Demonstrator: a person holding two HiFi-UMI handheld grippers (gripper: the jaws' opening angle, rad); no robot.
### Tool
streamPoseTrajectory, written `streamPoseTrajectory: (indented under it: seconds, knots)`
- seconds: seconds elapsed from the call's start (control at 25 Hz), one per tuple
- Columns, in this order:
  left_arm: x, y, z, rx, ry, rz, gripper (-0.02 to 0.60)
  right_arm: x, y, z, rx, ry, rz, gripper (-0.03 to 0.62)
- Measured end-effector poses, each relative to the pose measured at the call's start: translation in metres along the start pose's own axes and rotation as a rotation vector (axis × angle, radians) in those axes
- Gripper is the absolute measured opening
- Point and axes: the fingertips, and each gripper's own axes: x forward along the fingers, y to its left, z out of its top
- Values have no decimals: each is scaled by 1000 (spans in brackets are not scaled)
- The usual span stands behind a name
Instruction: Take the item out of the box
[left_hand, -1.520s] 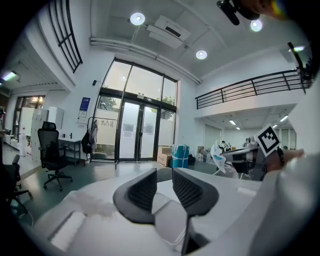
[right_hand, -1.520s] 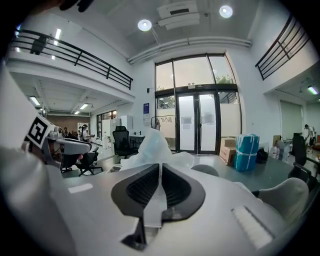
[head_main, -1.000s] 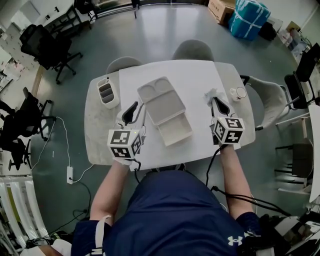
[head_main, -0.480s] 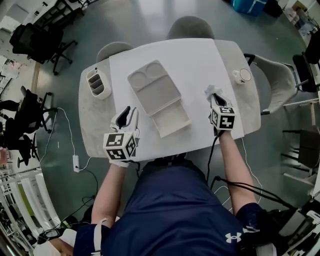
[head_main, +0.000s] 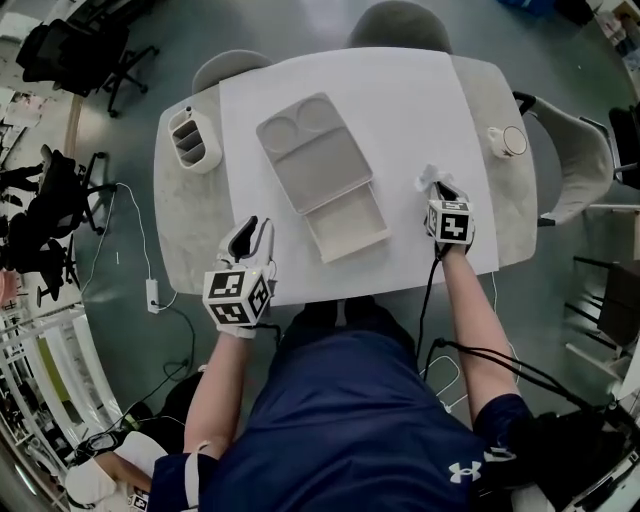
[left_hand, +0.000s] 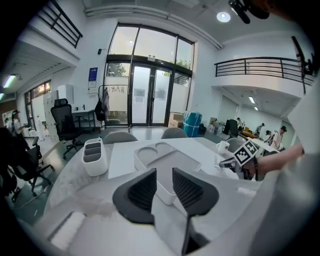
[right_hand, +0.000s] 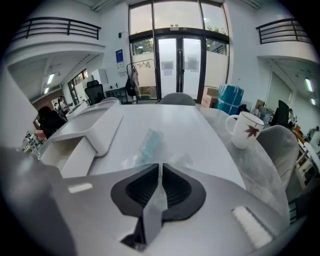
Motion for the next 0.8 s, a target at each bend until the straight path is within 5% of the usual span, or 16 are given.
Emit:
streamPoseTrajectory:
  seconds: [0.32,0.52,0.8]
  knots:
    - [1,11,-13,-32,8,15,110,21,15,-11,-8,26,37,39]
    - [0,8,-10,-28,-8,-2,110,15,21,-7,34,6,86,173]
    - [-6,14,6,-23,-59,-26,110,-24,18,22,73,-104,58,164]
